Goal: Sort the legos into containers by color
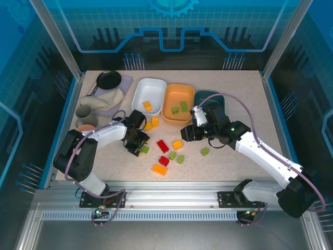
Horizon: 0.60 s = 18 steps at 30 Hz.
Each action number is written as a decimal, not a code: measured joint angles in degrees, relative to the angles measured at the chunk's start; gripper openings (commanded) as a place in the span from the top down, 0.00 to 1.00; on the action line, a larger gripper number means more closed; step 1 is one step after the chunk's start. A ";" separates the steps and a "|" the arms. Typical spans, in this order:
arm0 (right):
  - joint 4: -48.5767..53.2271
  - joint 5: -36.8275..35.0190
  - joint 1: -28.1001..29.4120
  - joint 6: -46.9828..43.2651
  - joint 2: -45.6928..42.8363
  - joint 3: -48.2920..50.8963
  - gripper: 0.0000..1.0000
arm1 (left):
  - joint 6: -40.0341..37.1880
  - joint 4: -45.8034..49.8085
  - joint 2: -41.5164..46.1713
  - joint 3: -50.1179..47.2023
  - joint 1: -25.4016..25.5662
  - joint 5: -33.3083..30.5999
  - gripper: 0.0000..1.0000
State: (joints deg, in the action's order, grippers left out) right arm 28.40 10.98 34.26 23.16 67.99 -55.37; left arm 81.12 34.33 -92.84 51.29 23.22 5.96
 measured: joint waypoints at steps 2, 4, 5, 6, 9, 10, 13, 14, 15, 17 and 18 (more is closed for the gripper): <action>-0.02 0.00 0.00 0.24 0.00 0.00 0.39 | 0.07 -0.04 -1.05 0.00 0.24 -0.28 0.46; -0.02 0.00 0.00 0.39 0.07 0.00 0.39 | 0.09 0.61 -1.53 0.13 0.35 -0.42 0.51; -0.02 0.00 0.00 0.39 0.07 0.00 0.39 | 0.09 0.96 -1.53 0.28 0.35 -0.52 0.52; -0.02 0.00 0.00 0.42 0.11 0.00 0.39 | 0.07 1.22 -1.66 0.39 0.42 -0.63 0.55; -0.04 0.02 0.00 0.42 0.17 0.00 0.39 | 0.09 2.10 -1.95 0.61 0.63 -1.05 0.63; -0.04 0.02 0.00 0.42 0.17 0.00 0.39 | 0.02 2.27 -1.95 0.79 0.66 -1.14 0.66; -0.04 0.02 0.00 0.63 0.17 0.00 0.39 | 0.00 2.73 -1.92 1.14 0.96 -1.64 0.68; -0.04 0.00 0.00 0.79 0.15 0.00 0.39 | -0.09 2.82 -1.86 1.20 1.18 -1.92 0.68; -0.04 -0.02 0.00 0.81 0.15 0.00 0.40 | -0.15 2.95 -1.66 1.29 1.46 -2.36 0.68; 0.02 -0.28 -0.02 1.01 0.02 0.00 0.40 | -0.48 3.41 -1.18 1.99 2.25 -3.32 0.68; 0.04 -0.48 -0.15 1.25 -0.26 -0.02 0.40 | -1.03 4.28 -0.66 2.82 2.64 -3.87 0.68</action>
State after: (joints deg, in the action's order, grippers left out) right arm 28.45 10.50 34.11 24.40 67.72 -55.40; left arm 80.09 38.61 -93.49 54.11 25.87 2.09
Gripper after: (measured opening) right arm 0.600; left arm 0.336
